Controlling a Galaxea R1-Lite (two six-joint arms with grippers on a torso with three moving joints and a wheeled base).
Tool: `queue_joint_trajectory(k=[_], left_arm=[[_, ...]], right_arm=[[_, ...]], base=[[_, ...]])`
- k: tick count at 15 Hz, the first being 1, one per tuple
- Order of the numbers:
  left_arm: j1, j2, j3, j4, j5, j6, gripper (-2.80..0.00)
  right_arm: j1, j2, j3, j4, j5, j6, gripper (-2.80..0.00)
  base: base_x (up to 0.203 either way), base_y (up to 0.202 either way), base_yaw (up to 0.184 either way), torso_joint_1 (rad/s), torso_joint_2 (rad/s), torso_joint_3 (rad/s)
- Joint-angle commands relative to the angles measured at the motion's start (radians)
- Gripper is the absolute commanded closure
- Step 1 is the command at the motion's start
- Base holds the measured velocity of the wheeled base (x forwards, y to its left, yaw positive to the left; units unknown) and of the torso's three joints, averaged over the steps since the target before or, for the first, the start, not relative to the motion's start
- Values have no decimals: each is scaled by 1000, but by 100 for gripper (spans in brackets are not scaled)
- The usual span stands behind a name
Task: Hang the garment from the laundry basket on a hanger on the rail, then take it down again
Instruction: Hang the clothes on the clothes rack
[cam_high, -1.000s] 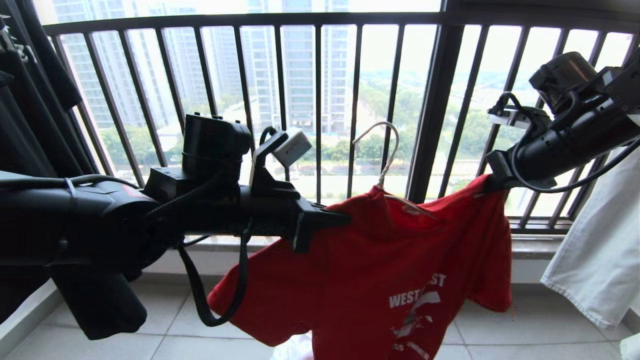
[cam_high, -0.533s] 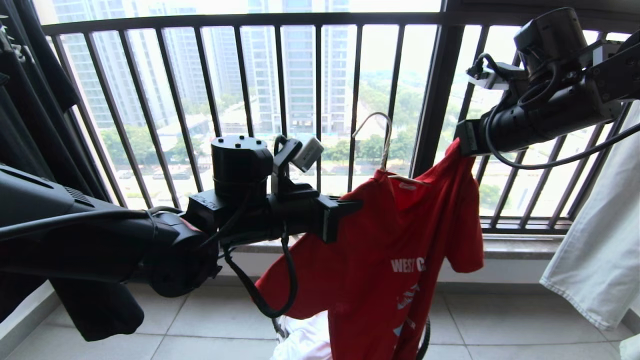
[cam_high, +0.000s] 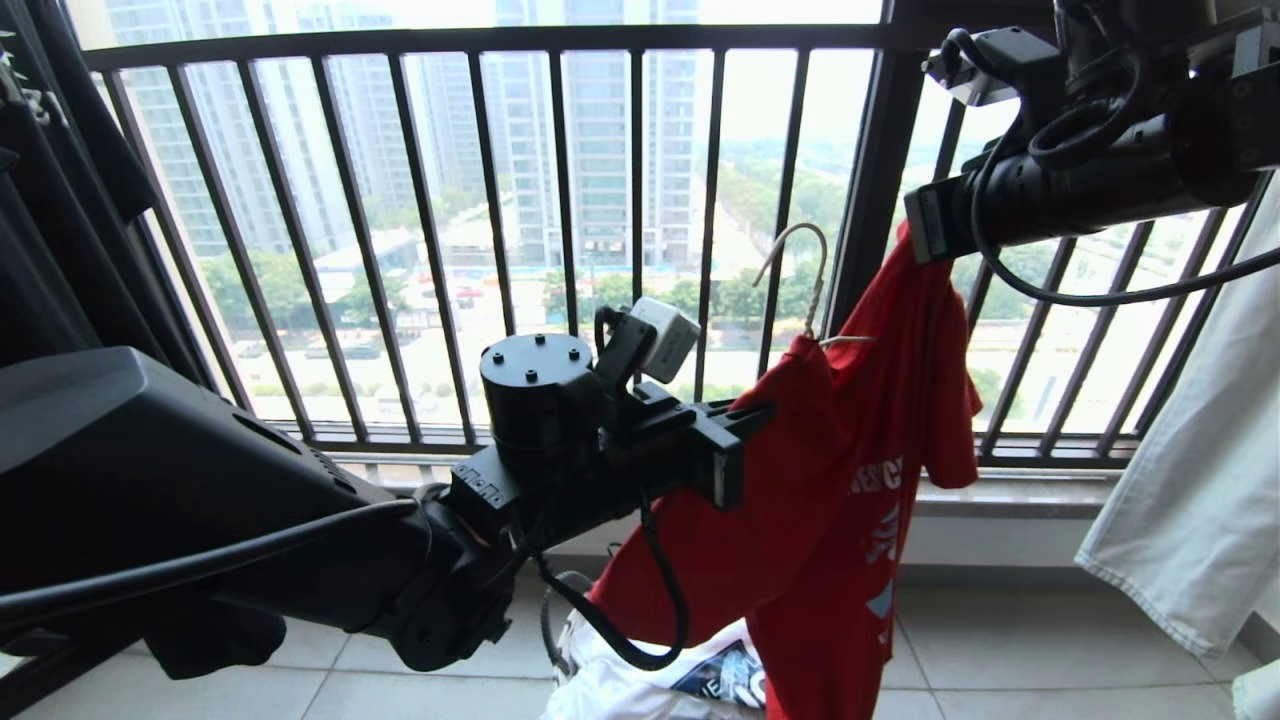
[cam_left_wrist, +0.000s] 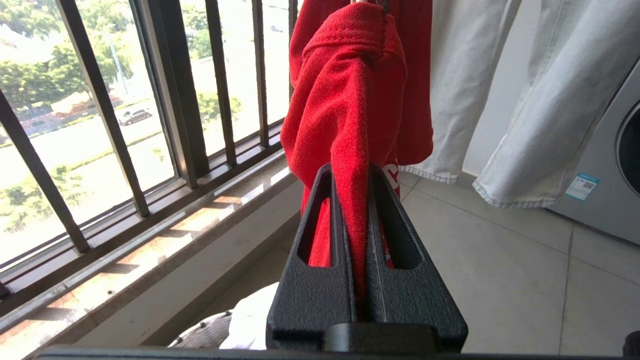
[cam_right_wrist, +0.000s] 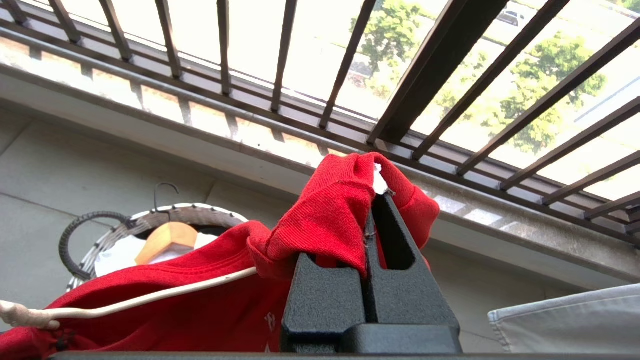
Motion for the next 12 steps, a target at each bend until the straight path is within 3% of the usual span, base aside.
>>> queue_joint_trajectory(k=[1,3,5,7,10,12], left_arm=[[-58,74,-5,-120,97,0,0],[-97,113,-27,-214,190,3,0],[-122,119,-44,-239,250,5,0],[-128,119,-76,-256,308,9,0],[-127,116,-108,-274,338,12,0],[-126,121,-135,-276,381,47,0]], right_arm=[[38,-20,1,-14,-32,-15,0],[65,-26,7,-57,-106,-44,0],[95,-29,14,-85,-160,-55,0],[102,-32,21,-89,-167,-53,0],[105,-50,41,-93,-177,-45,0],[133,-62,58,-140,-181,-46,0]], base=[[0,0,0,0,0,0],[0,0,0,0,0,0],[0,0,0,0,0,0],[0,0,0,0,0,0],[0,0,0,0,0,0],[0,0,0,0,0,0]])
